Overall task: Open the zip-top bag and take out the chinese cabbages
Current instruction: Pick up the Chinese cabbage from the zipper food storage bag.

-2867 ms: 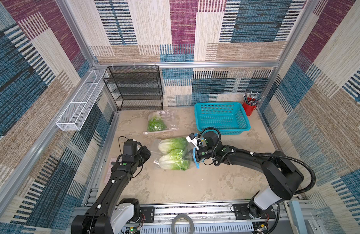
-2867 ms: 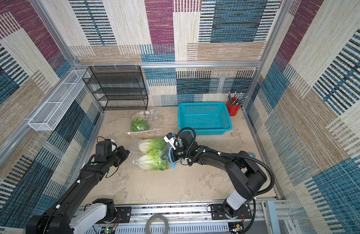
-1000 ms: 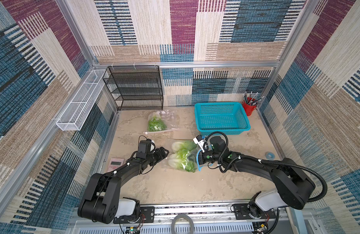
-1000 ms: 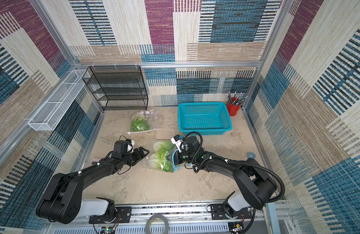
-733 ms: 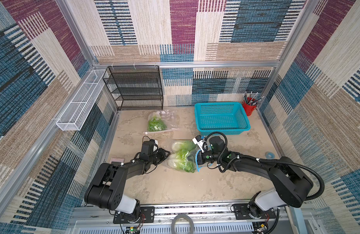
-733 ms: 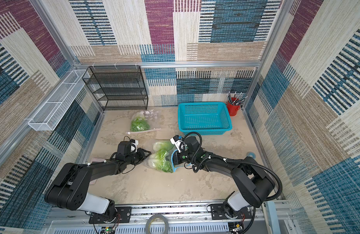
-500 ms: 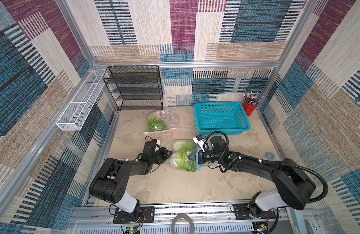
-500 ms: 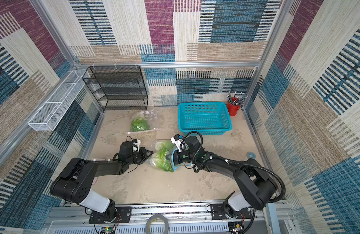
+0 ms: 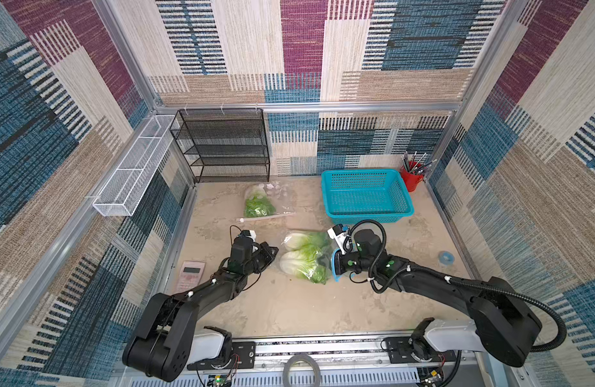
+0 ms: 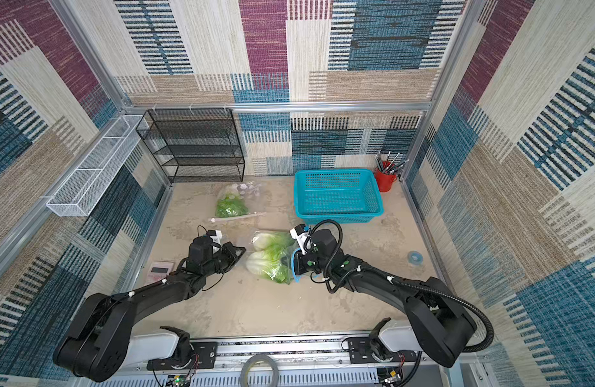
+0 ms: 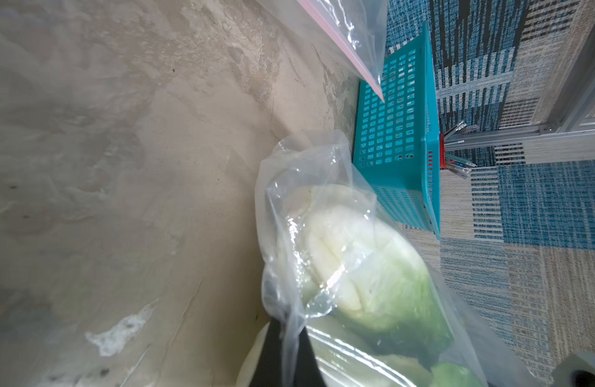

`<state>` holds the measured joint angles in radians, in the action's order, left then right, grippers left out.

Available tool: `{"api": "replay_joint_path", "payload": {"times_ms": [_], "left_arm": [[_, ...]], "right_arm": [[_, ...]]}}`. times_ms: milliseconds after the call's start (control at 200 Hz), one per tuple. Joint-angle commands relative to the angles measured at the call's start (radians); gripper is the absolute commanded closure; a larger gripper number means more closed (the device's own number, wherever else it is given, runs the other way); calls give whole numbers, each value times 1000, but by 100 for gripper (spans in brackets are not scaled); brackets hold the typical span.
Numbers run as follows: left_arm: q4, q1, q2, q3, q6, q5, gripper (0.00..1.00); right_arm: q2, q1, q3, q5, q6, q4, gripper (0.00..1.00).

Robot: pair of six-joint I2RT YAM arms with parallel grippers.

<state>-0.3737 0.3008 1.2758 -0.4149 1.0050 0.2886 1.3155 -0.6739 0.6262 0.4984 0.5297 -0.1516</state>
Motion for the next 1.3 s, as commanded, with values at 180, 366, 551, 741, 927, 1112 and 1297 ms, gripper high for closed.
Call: {"api": "replay_joint_path", "payload": {"times_ms": [180, 366, 551, 741, 927, 1112, 1297], "left_arm": [[234, -8, -124, 25, -78, -340, 100], [282, -8, -155, 28, -93, -382, 100], [330, -9, -200, 30, -114, -426, 100], [377, -10, -219, 20, -135, -452, 100], [426, -11, -204, 3, -150, -482, 100], [440, -12, -200, -7, -161, -503, 100], [467, -14, -197, -20, -180, -528, 100]], "right_arm": [[-45, 4, -33, -44, 1, 10, 100], [-58, 6, -48, -38, -1, 13, 100], [-112, 18, -65, -64, -14, 43, 100], [-170, 34, -77, -79, -31, 71, 100], [-249, 45, -85, -108, -47, 114, 100], [-309, 58, -82, -142, -70, 192, 100], [-370, 76, -86, -194, -76, 250, 100]]}}
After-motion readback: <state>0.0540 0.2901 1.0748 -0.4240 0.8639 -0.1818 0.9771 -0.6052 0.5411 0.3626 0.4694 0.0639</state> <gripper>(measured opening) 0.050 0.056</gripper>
